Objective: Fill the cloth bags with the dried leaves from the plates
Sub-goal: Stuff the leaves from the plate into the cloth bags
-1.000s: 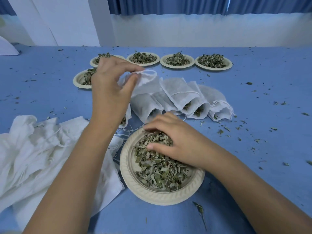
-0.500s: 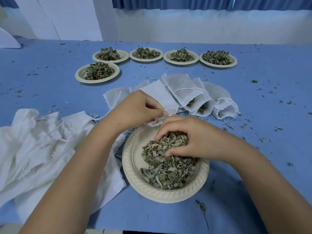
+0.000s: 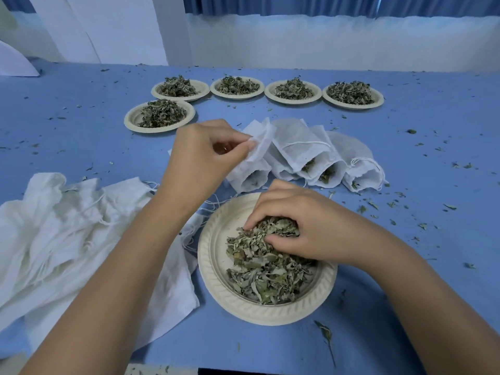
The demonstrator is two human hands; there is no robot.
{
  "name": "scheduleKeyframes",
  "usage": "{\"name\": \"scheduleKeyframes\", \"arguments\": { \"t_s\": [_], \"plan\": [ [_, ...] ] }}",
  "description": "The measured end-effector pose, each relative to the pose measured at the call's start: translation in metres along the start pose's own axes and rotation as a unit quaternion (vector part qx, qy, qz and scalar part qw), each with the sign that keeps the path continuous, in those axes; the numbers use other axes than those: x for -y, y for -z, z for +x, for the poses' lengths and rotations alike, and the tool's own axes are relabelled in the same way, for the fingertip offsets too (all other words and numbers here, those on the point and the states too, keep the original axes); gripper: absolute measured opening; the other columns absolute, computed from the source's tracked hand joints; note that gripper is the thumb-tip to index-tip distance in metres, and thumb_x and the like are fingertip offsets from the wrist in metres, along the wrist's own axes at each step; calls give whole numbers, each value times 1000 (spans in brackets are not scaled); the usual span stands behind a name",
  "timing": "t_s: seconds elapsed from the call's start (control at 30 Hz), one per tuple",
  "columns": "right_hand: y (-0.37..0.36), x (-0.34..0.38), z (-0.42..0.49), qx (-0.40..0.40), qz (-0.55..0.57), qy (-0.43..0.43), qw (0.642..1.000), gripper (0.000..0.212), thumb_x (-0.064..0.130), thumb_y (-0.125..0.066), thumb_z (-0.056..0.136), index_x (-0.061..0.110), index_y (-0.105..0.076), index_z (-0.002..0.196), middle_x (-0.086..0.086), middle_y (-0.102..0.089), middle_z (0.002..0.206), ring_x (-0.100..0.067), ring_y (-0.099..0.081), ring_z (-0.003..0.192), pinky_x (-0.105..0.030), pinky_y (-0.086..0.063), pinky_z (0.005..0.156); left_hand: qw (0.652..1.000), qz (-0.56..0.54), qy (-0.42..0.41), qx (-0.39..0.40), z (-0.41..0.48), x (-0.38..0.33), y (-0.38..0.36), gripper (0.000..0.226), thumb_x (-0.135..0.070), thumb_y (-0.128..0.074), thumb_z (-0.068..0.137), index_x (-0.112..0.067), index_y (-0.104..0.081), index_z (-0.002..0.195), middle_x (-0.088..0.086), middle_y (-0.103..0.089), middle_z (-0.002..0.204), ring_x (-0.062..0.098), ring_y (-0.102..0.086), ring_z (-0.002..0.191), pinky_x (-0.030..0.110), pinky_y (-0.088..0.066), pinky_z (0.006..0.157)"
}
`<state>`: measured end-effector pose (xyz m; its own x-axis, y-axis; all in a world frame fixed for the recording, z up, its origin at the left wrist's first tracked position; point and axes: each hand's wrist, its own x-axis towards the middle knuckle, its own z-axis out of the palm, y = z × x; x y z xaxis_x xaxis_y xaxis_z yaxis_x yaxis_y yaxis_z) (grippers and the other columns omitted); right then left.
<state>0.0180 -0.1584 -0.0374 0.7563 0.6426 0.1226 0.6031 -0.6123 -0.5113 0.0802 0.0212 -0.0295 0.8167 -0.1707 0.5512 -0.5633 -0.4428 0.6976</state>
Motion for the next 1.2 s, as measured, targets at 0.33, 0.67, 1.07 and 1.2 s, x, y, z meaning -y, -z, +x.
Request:
{"name": "scheduleKeyframes", "arguments": {
  "t_s": [0.33, 0.67, 1.07, 1.2],
  "plan": [
    [3, 0, 0, -210, 165, 71, 961, 21, 2, -69, 79, 13, -71, 96, 4, -69, 96, -13, -64, 96, -36, -50, 89, 986, -122, 103, 35, -11, 8, -4, 25, -14, -74, 84, -34, -73, 68, -14, -64, 58, -3, -45, 47, 8, -34, 48],
    [1, -3, 0, -266, 218, 49, 938, 22, 3, -69, 78, 19, -68, 93, 9, -68, 92, -10, -66, 89, -25, -52, 81, 987, -123, 92, 37, -16, 6, -7, 16, -18, -75, 83, -28, -75, 72, -1, -66, 58, 1, -43, 46, 13, -35, 45],
    [-3, -2, -1, -396, 68, 76, 913, 18, 3, -70, 82, 10, -70, 99, 2, -72, 94, -12, -68, 89, -41, -55, 76, 997, -67, -17, 38, -24, -3, -14, 30, 9, -74, 73, -21, -70, 77, -9, -59, 63, -1, -47, 56, 8, -35, 54],
    [-6, -5, 1, -425, -44, 76, 901, 15, 4, -67, 84, 6, -71, 98, 2, -70, 90, -10, -66, 80, -34, -53, 66, 994, -105, 25, 30, -27, -6, -15, 26, 9, -69, 74, -17, -68, 73, -13, -58, 59, -1, -48, 55, 11, -40, 54]
  ]
}}
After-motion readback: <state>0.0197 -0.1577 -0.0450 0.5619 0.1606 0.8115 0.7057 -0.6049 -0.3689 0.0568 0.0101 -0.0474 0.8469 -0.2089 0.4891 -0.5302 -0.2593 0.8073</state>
